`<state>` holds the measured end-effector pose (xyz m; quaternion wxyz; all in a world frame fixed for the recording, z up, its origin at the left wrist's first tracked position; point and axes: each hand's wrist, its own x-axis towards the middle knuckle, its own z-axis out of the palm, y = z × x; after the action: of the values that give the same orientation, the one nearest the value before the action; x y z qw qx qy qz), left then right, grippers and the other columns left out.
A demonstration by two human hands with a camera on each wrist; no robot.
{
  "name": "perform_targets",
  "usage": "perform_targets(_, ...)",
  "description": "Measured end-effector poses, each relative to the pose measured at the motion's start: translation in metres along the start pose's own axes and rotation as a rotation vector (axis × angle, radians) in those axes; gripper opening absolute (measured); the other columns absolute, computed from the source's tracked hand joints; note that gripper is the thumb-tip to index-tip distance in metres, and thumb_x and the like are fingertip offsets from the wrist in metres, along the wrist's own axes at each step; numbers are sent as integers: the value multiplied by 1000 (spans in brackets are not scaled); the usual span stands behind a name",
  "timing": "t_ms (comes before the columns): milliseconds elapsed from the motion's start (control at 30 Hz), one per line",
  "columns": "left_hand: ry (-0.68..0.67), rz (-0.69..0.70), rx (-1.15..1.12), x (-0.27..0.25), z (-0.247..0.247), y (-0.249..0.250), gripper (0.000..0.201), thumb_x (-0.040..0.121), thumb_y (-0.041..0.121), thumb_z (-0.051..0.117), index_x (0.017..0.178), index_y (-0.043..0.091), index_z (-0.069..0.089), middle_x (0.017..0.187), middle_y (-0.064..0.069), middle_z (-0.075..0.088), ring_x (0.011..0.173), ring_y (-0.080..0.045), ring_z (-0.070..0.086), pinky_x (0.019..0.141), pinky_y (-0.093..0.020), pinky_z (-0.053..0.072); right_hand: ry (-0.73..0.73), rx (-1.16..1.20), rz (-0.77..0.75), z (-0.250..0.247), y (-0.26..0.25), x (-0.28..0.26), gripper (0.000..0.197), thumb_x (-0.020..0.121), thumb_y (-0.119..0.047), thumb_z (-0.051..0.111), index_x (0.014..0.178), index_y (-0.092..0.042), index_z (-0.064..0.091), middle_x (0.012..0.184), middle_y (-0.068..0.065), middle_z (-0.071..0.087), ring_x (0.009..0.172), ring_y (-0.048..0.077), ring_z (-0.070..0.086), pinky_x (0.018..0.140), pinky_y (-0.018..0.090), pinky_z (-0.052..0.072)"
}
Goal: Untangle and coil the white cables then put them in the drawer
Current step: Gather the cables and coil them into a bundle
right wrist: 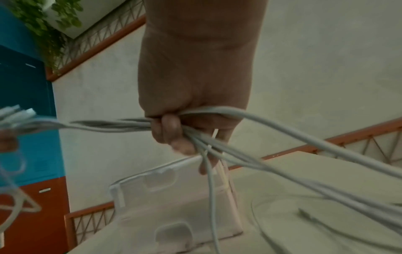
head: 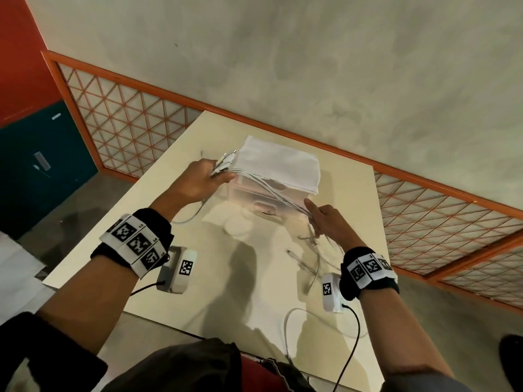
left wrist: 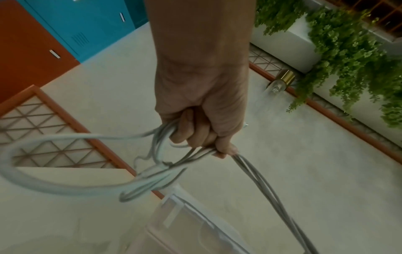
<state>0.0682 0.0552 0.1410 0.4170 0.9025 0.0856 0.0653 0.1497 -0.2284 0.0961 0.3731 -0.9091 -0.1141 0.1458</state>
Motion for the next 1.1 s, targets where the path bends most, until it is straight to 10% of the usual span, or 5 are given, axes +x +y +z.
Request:
perform_targets(200, -118, -211, 108, 3, 14, -34, 28, 82, 23, 71, 96, 4, 56, 79, -4, 56, 84, -26, 55, 64, -30, 38, 26, -46, -85, -4, -21, -2, 61, 93, -51, 49, 48, -13, 35, 43, -5, 38, 36, 7, 29, 49, 21, 29)
perform_targets(367, -207, -95, -304, -6, 30, -14, 37, 82, 19, 72, 116, 13, 59, 51, 4, 35, 40, -5, 33, 47, -19, 29, -81, -247, -158, 17, -40, -5, 56, 97, -40, 48, 46, -17, 50, 45, -5, 47, 41, 7, 43, 51, 21, 33)
perform_targets(667, -677, -208, -423, -21, 59, 12, 39, 93, 50, 44, 77, 16, 54, 47, 9, 24, 36, -4, 17, 35, -15, 15, -141, 101, -222, 26, -66, -5, 56, 100, -40, 41, 57, -10, 60, 33, -7, 41, 30, 5, 33, 36, 13, 27)
perform_targets(1100, -126, -12, -312, 4, 7, 26, 38, 93, 46, 49, 65, 21, 54, 47, 2, 26, 32, -7, 21, 34, -17, 19, -62, 154, -80, 13, 4, -16, 88, 87, -76, 23, 53, 2, 44, 53, 13, 41, 49, 15, 42, 66, 28, 35)
